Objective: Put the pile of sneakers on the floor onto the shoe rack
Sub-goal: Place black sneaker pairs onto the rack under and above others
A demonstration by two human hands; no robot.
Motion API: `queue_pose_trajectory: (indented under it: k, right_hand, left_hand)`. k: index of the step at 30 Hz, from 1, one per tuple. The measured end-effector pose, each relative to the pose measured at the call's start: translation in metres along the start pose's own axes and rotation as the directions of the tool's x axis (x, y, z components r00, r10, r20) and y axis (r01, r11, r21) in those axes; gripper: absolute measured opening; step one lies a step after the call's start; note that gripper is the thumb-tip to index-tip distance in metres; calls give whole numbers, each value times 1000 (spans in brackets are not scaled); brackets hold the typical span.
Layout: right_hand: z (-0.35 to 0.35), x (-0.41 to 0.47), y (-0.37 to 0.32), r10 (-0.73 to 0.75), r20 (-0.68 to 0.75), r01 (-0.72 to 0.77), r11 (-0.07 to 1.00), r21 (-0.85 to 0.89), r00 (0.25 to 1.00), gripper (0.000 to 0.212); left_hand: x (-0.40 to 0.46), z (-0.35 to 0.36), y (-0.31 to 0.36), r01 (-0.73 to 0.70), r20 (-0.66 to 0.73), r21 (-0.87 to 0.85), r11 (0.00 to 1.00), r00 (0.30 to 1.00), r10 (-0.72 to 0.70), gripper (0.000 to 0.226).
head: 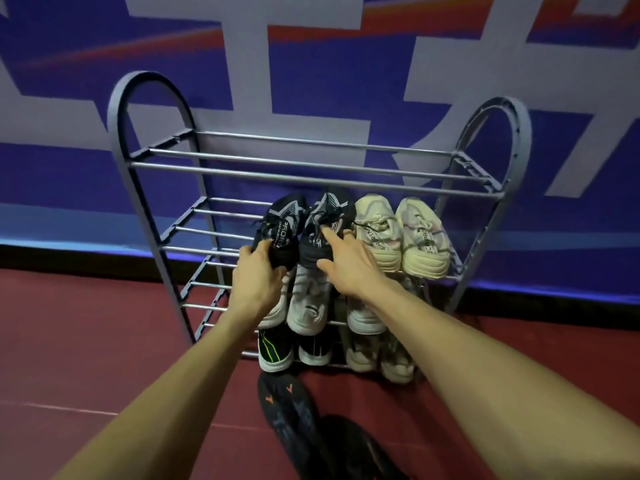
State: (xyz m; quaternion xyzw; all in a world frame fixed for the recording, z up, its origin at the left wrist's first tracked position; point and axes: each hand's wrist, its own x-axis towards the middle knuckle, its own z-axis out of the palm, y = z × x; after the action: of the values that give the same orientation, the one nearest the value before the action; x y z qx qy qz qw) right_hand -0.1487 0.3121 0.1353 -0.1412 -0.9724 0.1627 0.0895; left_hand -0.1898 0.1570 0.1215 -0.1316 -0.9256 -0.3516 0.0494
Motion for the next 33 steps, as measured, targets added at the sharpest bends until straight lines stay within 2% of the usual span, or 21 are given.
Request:
queue_pose_trajectory:
  k: [3,11,14,19,23,26,33]
  right_hand:
    - [0,6,-2,-12,1,12,999,42,1000,42]
    - [-1,-2,4,-59,-54,69,977,202,997,19]
    - [-4,14,6,-10,-47,20,976,215,999,23]
    - [5,22,-10,135,-19,-126,962,240,991,44]
    - [3,8,-14,125,65,-137,958,251,990,60]
    - [6,6,-13,108,42,-115,964,239,993,74]
    - [29,-3,-27,281,-192,-180,889,420,940,49]
  left_hand:
    - [8,2,-2,-36,-14,-2,999,999,36,46]
    - [8,-1,-17,-74,-91,16,997,993,75,42]
    - [20,-2,-16,-77,-76,36,996,994,80,42]
    - [32,-8,-21,-154,14,97,983,988,153,43]
    - [27,-16,-27,-223,30,90,971,975,221,39]
    - [34,-22,-27,-238,68,78,968,970,233,38]
    - [43,-24,-27,-312,135,144,939,946,294,41]
